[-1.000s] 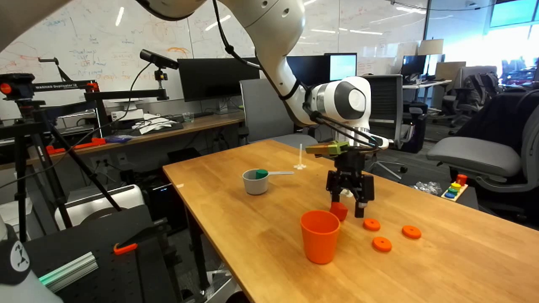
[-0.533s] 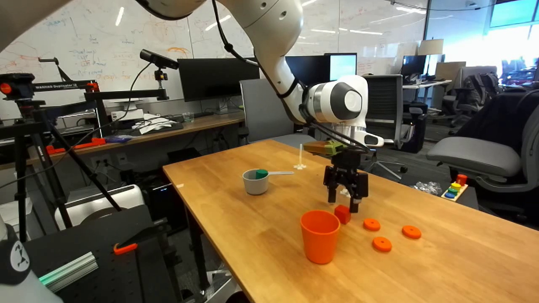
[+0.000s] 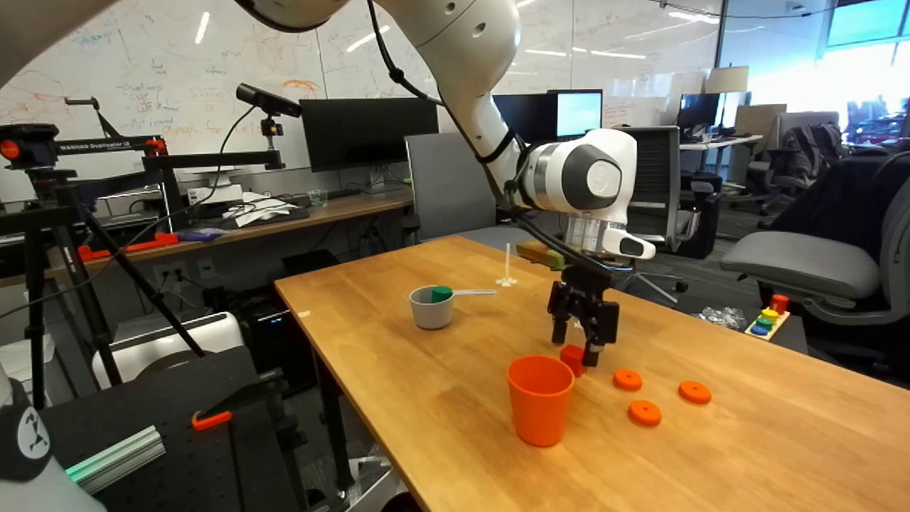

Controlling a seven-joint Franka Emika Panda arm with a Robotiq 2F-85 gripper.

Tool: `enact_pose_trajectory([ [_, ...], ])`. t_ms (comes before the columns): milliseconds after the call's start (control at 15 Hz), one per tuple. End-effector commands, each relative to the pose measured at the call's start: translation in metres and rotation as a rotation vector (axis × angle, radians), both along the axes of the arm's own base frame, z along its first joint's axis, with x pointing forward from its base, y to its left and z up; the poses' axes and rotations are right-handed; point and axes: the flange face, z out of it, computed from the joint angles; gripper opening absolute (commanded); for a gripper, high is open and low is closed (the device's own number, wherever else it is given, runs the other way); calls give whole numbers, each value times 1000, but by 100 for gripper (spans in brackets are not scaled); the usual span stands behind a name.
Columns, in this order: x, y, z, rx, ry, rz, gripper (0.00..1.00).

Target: Put the yellow, green and the orange blocks inside the grey measuring cup

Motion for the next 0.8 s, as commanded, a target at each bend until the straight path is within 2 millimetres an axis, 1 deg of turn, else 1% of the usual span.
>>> enact_pose_trajectory([
  [0, -9, -10, 7, 53, 15, -33, 100],
  [67, -10, -12, 7, 54, 16, -40, 100],
  [133, -11, -14, 7, 53, 14, -47, 75],
  [200, -11, -16, 9, 56, 11, -52, 74],
  [267, -11, -16, 11, 61, 8, -59, 68],
  [333, -10, -15, 15, 64, 2, -60, 58],
  [600, -9, -12, 31, 89, -15, -79, 27],
  [667, -7, -8, 38, 105, -24, -85, 20],
  [733, -4, 0, 48, 135, -37, -88, 13],
])
